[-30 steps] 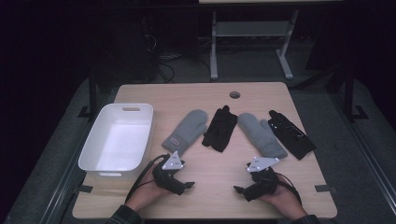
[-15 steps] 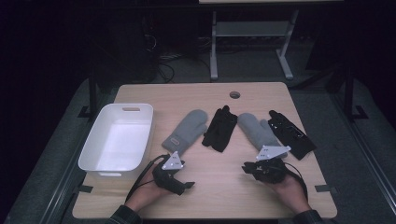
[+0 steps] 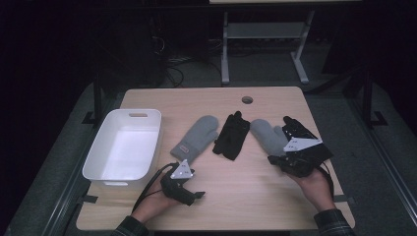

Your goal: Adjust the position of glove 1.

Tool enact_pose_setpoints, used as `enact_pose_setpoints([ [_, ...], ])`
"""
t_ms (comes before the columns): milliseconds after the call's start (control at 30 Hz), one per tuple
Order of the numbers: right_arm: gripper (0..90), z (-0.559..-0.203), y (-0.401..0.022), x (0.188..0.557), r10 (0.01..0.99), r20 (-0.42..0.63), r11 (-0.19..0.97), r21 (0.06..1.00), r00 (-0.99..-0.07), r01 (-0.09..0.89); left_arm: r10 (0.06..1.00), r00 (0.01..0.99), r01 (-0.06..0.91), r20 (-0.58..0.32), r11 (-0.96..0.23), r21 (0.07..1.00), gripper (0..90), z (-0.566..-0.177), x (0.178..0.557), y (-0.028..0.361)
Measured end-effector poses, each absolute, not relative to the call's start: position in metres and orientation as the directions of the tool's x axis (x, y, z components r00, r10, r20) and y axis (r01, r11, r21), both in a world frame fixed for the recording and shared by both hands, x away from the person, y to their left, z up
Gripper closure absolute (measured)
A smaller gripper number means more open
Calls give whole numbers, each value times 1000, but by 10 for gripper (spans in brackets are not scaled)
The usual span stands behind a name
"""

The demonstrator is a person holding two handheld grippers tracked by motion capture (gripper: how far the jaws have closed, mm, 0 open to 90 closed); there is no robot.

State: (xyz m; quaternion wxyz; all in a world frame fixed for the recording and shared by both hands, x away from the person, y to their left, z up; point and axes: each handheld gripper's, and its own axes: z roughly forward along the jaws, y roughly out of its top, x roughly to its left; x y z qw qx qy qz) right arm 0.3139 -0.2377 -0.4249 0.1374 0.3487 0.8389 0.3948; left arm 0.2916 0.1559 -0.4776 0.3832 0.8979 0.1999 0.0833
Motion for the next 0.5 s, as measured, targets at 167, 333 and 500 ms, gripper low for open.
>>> enact_pose_setpoints([
  [167, 900, -422, -254, 323, 729, 43, 414, 768, -683, 489, 424, 906, 299, -6, -628, 718, 125, -477, 291, 156],
  [333, 900, -422, -274, 330, 772, 44, 376, 773, -635, 511, 424, 906, 298, -6, -627, 719, 125, -477, 291, 156],
  [500, 900, -428, -284, 333, 791, 50, 368, 757, -610, 539, 423, 906, 298, -6, -628, 719, 125, -477, 291, 156],
])
